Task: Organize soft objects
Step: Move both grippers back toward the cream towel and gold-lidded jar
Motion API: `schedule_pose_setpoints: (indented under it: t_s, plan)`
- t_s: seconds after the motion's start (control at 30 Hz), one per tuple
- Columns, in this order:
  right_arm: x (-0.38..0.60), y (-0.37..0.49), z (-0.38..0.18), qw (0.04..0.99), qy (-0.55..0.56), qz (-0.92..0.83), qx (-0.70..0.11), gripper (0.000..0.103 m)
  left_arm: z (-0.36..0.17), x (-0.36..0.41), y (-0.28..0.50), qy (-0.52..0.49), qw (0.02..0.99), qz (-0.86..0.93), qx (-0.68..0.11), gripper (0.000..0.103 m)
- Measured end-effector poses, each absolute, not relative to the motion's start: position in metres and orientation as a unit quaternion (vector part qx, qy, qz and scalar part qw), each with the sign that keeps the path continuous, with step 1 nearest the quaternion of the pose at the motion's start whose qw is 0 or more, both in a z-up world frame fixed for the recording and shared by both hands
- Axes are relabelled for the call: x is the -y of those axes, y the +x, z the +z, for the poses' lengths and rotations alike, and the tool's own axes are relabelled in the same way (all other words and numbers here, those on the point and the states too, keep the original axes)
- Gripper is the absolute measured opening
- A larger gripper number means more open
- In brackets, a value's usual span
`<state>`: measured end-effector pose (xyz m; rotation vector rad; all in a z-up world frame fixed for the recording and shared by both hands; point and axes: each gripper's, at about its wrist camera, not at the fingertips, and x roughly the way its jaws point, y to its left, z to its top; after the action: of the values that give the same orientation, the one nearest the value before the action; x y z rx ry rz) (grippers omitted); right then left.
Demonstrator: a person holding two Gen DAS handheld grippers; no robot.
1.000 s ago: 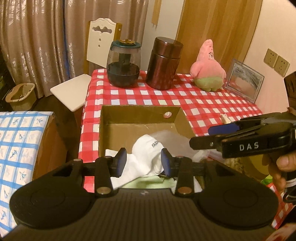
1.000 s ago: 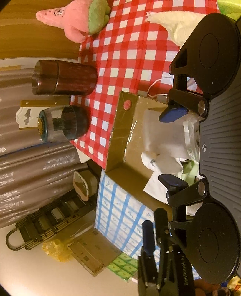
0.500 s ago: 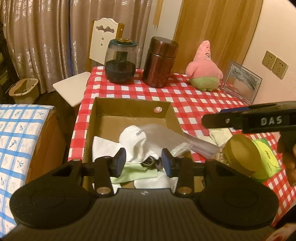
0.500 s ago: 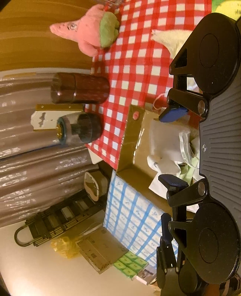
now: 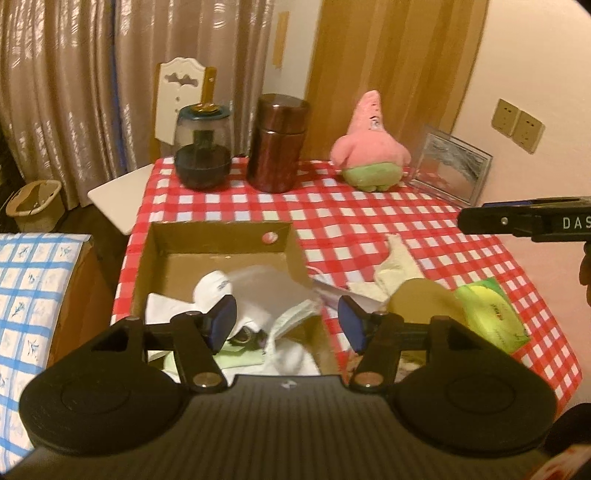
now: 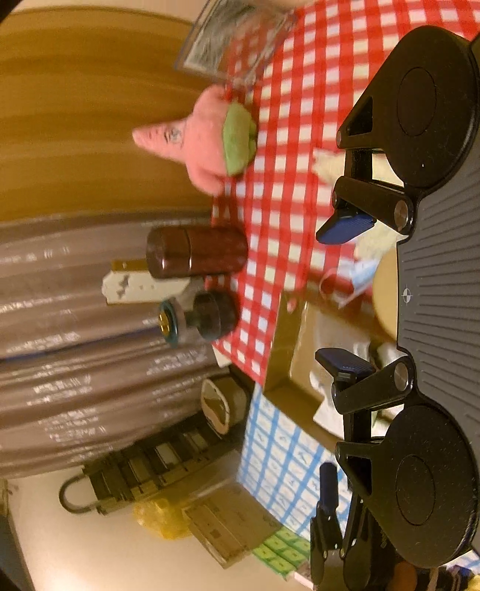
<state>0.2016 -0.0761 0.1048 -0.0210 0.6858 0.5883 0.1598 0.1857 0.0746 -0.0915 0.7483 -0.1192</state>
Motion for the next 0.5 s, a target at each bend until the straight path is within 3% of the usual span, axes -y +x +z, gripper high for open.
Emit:
schedule_pose_setpoints:
  t_s: [0.33, 0.5]
  plan:
    - [0.169, 0.186, 0.109, 0.913, 0.004, 0.228, -0.337, 0.062, 0.094, -0.144, 0.154, -0.016, 0.929, -0.103, -0.356, 0.080]
    - [0.213, 0.173, 0.104, 0.915, 0.005, 0.203, -0.350, 0.070, 0.099, -0.124, 0.151, -0.001, 0.927, -0.126, -0.353, 0.088]
